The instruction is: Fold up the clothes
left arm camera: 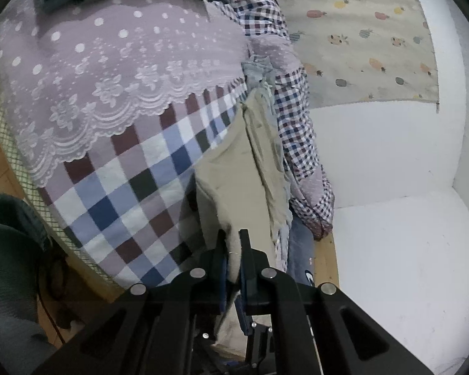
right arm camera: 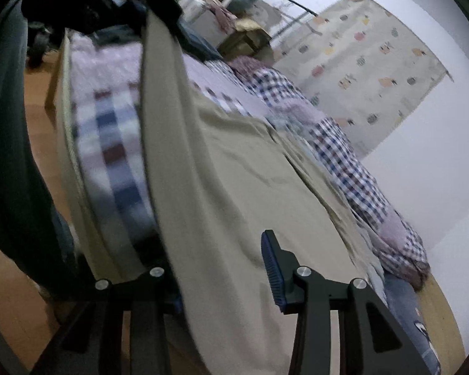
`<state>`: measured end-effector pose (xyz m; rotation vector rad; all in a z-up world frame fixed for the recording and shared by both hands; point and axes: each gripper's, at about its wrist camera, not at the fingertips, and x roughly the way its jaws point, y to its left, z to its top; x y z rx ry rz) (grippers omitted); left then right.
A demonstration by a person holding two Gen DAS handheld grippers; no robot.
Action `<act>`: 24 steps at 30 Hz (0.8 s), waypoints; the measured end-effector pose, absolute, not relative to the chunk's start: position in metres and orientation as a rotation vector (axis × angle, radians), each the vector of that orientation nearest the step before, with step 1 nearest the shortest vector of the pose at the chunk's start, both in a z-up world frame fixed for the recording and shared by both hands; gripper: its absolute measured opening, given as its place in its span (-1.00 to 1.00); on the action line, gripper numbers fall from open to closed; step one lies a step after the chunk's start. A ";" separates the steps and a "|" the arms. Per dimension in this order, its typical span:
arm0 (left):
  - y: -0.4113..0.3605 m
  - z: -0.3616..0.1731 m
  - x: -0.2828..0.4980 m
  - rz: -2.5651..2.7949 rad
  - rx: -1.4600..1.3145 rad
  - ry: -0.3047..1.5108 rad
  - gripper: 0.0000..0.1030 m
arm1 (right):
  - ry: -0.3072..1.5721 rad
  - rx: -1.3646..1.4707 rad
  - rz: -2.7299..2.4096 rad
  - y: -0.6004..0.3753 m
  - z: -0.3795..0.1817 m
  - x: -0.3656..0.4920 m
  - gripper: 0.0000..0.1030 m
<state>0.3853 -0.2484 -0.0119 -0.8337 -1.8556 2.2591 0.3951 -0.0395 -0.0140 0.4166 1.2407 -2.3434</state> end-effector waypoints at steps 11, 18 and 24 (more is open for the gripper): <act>-0.262 0.031 0.387 2.329 -0.714 -1.830 -0.93 | 1.457 0.599 -2.484 0.061 -0.024 0.384 -0.15; -0.262 0.047 0.376 2.337 -0.710 -1.775 -0.93 | 1.570 0.758 -2.562 0.126 -0.027 0.354 -0.15; -0.254 0.049 0.369 2.340 -0.744 -1.754 -0.93 | 1.655 0.824 -2.596 0.162 -0.022 0.349 -0.18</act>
